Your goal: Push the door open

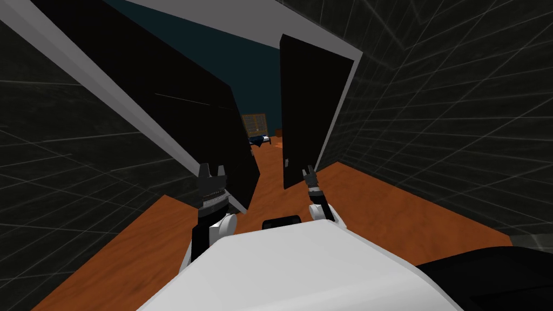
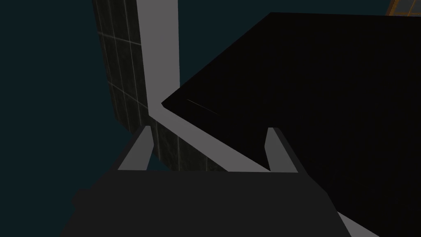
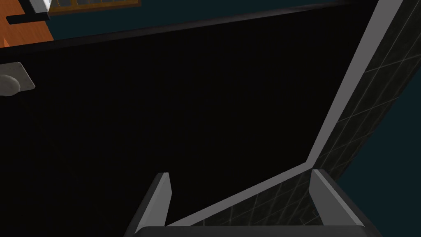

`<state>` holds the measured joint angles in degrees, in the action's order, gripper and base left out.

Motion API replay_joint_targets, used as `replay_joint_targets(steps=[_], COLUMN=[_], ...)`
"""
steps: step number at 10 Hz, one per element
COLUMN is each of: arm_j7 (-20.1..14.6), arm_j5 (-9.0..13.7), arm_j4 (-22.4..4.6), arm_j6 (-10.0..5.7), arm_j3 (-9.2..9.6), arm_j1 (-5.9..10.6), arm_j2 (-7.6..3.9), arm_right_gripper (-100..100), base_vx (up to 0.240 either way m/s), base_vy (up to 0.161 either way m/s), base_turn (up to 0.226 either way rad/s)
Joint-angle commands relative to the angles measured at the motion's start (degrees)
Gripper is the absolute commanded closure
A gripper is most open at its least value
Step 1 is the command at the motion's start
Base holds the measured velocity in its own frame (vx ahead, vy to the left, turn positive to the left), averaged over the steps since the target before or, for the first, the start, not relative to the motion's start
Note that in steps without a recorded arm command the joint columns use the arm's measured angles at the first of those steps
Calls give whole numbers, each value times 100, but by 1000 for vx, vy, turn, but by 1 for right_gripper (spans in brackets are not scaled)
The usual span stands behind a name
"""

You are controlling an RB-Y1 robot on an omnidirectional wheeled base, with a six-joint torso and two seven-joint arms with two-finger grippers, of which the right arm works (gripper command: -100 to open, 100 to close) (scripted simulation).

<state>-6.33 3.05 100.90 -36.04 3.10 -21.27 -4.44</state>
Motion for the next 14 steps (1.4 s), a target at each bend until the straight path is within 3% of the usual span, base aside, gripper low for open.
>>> replay_joint_targets(steps=[1, 3, 4, 6, 7, 12, 13, 14], arm_j7=[19, 34, 34, 66, 66, 142, 142, 156], arm_j5=[-24, -44, -44, -84, -84, -179, -179, -197], arm_j4=[-286, -591, -591, -1008, -1029, -2058, -2083, -2280], arm_j6=[-44, -74, -74, -134, -134, -279, -279, -306], arm_j3=[48, 85, 85, 161, 161, 343, 343, 378], arm_j1=[115, 178, 178, 304, 304, 607, 607, 664], arm_j2=[-21, -23, -23, -27, -27, -25, -25, -23], arm_right_gripper=[-100, -100, -100, -100, -100, -100, -100, -100], base_vx=[77, 54, 44, 64, 62, 76, 51, 40], base_vy=[-87, -52, -34, -54, -59, -71, -64, -50], base_turn=[75, 44, 29, 63, 37, 75, 20, 40])
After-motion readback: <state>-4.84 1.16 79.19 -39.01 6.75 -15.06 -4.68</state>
